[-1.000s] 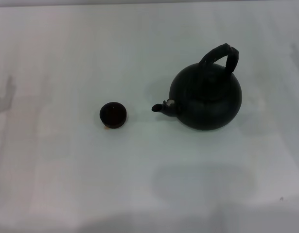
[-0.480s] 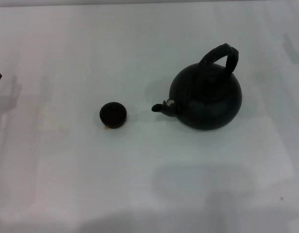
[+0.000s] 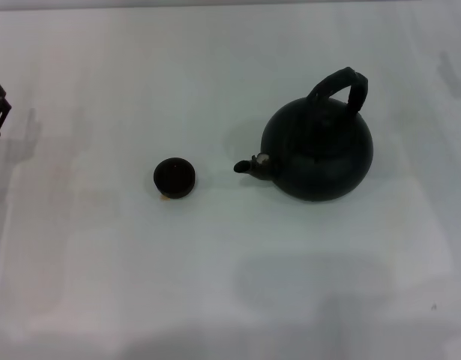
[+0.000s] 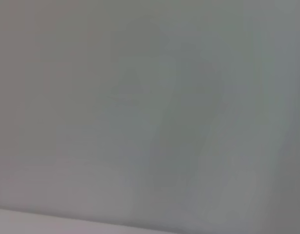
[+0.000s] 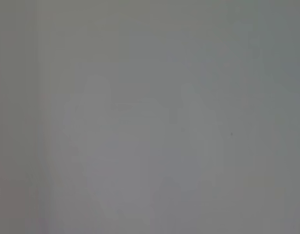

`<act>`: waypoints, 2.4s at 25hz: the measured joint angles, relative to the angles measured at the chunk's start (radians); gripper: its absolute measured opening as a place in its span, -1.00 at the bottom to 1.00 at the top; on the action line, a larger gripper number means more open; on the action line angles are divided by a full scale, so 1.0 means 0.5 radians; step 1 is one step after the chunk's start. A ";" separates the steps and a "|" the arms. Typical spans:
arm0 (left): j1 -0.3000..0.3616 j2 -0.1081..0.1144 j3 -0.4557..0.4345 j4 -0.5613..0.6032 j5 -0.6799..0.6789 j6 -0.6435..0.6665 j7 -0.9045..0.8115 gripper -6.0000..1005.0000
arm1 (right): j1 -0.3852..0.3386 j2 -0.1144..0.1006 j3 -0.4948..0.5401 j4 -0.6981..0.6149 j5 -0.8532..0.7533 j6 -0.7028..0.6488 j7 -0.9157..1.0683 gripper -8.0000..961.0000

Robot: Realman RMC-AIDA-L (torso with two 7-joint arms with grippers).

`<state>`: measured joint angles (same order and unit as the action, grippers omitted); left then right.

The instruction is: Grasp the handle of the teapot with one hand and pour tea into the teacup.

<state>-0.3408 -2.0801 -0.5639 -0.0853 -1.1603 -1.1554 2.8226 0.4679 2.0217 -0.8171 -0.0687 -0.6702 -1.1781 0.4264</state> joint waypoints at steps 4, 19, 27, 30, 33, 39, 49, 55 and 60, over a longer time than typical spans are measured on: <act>-0.010 0.000 -0.007 -0.024 -0.006 0.002 0.000 0.63 | -0.010 0.000 -0.001 0.015 0.000 0.000 -0.001 0.68; 0.035 -0.001 0.002 -0.097 -0.001 0.000 -0.003 0.63 | -0.036 0.000 -0.001 0.137 0.000 -0.049 -0.003 0.67; 0.080 -0.003 0.020 -0.124 0.004 -0.001 -0.002 0.63 | -0.069 0.000 -0.001 0.159 0.000 -0.084 -0.003 0.67; 0.082 -0.003 0.032 -0.126 0.006 -0.002 -0.002 0.63 | -0.069 0.000 -0.001 0.159 0.000 -0.090 -0.005 0.67; 0.069 -0.003 0.033 -0.127 0.019 -0.002 0.000 0.63 | -0.070 0.000 -0.001 0.155 0.000 -0.091 -0.011 0.67; 0.030 0.002 0.033 -0.127 0.020 -0.003 0.000 0.63 | -0.069 0.000 -0.001 0.148 0.000 -0.080 -0.020 0.67; 0.007 -0.003 0.022 -0.146 0.020 -0.007 0.002 0.63 | -0.063 0.000 -0.001 0.141 0.016 -0.073 -0.019 0.68; 0.002 0.002 0.020 -0.147 0.019 -0.069 0.002 0.63 | -0.057 0.000 -0.001 0.140 0.025 -0.071 -0.004 0.67; 0.001 0.002 0.021 -0.148 0.019 -0.083 0.002 0.63 | -0.054 0.000 -0.001 0.144 0.025 -0.070 -0.003 0.67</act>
<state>-0.3402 -2.0789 -0.5535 -0.1594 -1.1506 -1.1966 2.8235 0.4411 2.0218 -0.8175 0.0034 -0.6578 -1.2132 0.4246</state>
